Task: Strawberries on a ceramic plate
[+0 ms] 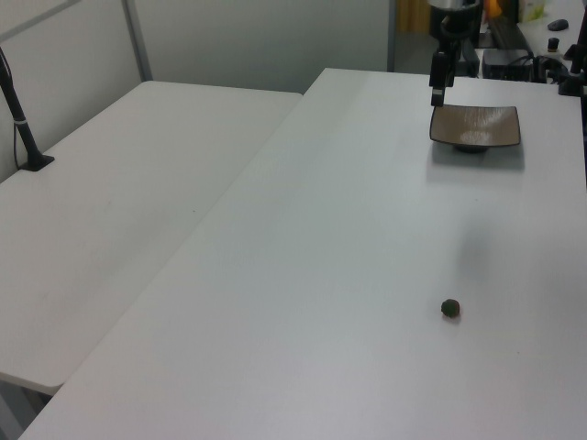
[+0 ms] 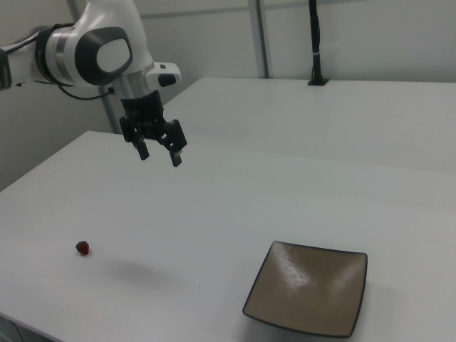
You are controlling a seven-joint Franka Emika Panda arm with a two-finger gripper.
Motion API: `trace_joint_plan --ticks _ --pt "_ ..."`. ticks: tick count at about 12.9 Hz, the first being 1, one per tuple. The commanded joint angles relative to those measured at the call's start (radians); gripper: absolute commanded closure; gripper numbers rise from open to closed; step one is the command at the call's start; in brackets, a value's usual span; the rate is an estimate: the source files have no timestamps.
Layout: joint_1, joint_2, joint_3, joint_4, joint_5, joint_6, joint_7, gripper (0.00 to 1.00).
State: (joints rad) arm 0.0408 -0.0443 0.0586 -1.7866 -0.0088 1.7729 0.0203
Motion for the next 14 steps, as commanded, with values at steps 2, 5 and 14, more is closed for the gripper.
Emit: trace_joint_plan --ticks 2,5,14 --pt "0.023 -0.016 -0.023 -0.01 0.003 0.006 -0.02 0.0" --pt "0.063 -0.016 -0.068 -0.01 0.007 0.006 -0.025 0.0" --pt "0.077 -0.016 -0.034 -0.007 0.059 0.008 -0.017 0.0"
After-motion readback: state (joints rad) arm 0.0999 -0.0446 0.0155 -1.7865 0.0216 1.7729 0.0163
